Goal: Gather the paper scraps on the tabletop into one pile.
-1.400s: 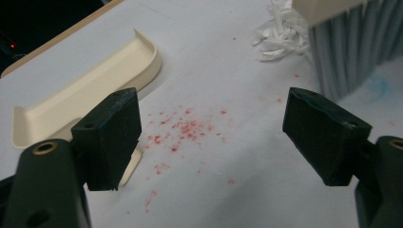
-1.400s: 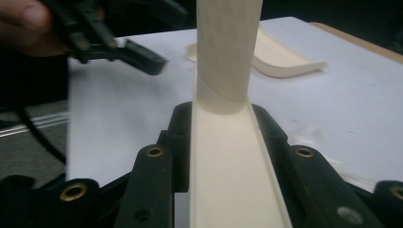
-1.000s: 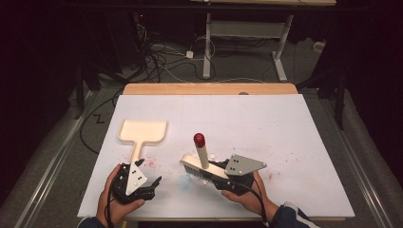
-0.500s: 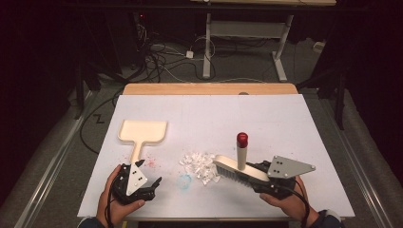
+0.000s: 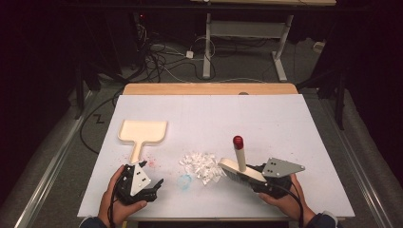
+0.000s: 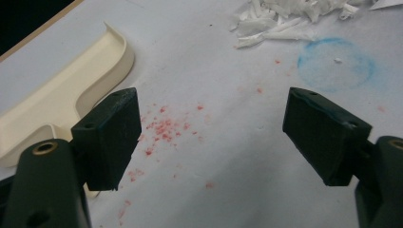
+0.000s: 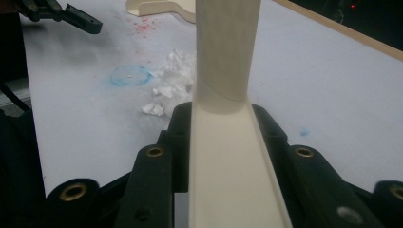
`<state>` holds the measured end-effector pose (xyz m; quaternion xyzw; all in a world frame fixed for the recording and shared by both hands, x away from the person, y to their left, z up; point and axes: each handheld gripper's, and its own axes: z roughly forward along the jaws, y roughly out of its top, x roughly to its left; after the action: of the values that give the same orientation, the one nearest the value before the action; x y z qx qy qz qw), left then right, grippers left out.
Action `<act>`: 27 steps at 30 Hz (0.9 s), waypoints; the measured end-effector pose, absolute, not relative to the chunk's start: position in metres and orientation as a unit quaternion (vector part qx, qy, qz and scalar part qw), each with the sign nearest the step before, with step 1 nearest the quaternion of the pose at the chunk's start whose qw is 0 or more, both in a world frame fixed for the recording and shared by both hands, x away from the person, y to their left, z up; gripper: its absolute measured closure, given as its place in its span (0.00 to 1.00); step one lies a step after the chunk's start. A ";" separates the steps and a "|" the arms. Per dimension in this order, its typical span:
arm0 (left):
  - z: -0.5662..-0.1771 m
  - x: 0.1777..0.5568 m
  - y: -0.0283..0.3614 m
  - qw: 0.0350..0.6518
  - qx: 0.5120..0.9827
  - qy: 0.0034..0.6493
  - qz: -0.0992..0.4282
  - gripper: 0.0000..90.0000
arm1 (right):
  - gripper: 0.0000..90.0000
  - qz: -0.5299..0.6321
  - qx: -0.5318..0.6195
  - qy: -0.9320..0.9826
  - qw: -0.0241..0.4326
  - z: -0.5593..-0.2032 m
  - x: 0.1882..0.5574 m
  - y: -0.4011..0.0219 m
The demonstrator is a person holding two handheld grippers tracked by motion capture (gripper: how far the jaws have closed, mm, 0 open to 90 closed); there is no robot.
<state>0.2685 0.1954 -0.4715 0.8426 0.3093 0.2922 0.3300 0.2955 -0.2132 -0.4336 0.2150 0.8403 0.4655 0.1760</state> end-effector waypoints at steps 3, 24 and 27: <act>-0.471 0.268 0.195 0.329 0.843 0.308 0.294 0.22 | 0.75 0.469 0.209 0.842 0.164 -0.437 0.298 -0.197; -0.472 0.269 0.194 0.325 0.846 0.306 0.291 0.22 | 0.75 0.499 0.207 0.821 0.184 -0.413 0.298 -0.206; -0.472 0.269 0.193 0.326 0.846 0.305 0.291 0.22 | 0.75 0.503 0.212 0.816 0.192 -0.408 0.300 -0.216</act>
<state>0.2688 0.1926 -0.4724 0.8463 0.3048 0.2908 0.3259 0.3004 -0.2157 -0.4082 0.2118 0.8155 0.5033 0.1917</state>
